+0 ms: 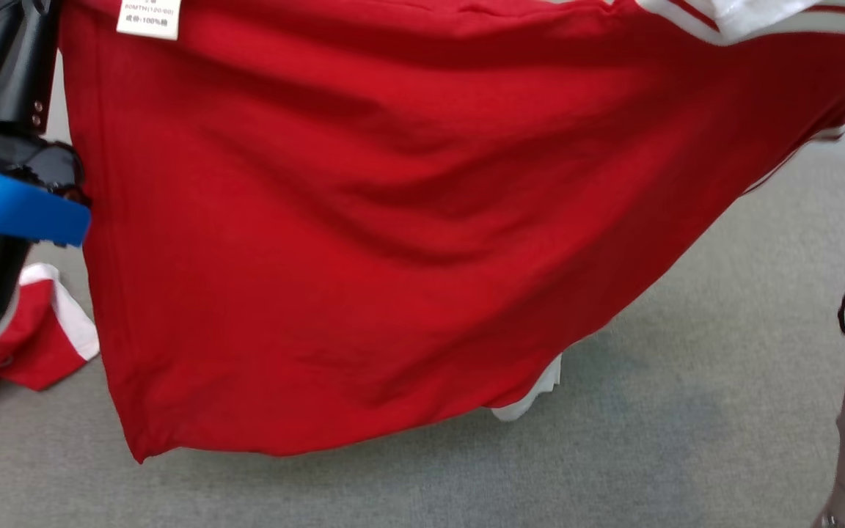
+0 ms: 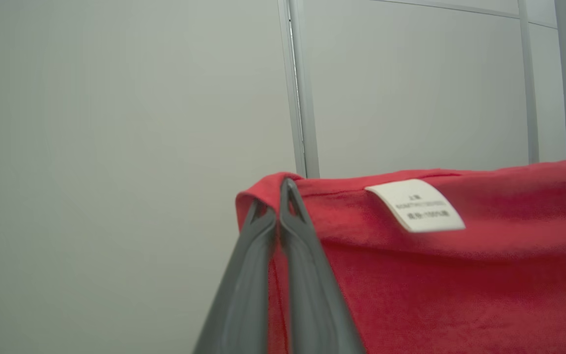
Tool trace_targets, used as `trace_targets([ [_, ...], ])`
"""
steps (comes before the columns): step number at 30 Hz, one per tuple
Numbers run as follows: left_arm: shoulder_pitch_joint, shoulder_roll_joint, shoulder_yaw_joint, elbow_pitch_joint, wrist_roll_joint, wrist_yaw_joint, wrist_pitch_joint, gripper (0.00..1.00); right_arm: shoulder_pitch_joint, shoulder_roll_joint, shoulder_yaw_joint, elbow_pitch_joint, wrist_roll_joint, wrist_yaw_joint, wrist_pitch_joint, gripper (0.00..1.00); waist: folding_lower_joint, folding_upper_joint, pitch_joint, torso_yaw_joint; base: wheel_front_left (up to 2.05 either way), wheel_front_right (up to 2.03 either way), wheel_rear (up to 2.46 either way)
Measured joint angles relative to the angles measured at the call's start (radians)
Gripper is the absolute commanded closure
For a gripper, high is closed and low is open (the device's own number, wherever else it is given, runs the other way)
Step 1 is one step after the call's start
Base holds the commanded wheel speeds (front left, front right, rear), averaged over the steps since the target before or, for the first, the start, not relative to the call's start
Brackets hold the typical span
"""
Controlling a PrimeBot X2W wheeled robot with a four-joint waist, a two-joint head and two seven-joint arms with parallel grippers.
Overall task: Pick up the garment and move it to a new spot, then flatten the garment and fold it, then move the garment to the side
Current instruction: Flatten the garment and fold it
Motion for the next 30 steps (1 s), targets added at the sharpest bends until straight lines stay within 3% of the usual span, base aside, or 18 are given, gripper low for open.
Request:
trace_targets([
  [4,-0.074,0.015,-0.029,0.08,-0.032,0.0,0.009,1.0,-0.148,0.026,0.006,0.097,-0.135,0.0,0.016,1.0,0.0003,0.0,0.082,-0.016,0.0,0.0,0.0],
  [8,-0.211,0.016,-0.051,0.188,-0.006,-0.001,-0.062,1.0,-0.34,0.044,0.029,0.232,-0.289,0.0,-0.034,1.0,0.0004,-0.0001,0.172,-0.025,0.0,0.0,0.0],
  [14,-0.43,-0.046,-0.048,0.365,-0.007,-0.002,-0.193,1.0,-0.639,0.059,-0.048,0.397,-0.46,0.0,-0.181,1.0,0.0004,-0.0001,0.28,-0.007,0.0,0.0,0.0],
  [18,-0.454,-0.06,-0.073,0.425,-0.034,-0.002,-0.217,1.0,-0.697,0.065,-0.063,0.461,-0.511,0.0,-0.22,1.0,0.0004,0.0,0.327,0.009,0.0,0.0,0.0],
  [23,-0.3,-0.066,-0.098,0.429,-0.076,-0.002,-0.222,1.0,-0.544,0.066,-0.064,0.489,-0.473,0.0,-0.25,1.0,0.0003,-0.0001,0.338,0.009,0.0,0.0,0.0],
  [30,0.129,-0.189,-0.07,0.462,-0.109,-0.002,-0.221,1.0,0.011,0.069,-0.062,0.431,-0.262,0.0,-0.268,1.0,0.0,-0.0001,0.277,0.013,0.0,0.0,0.0],
])
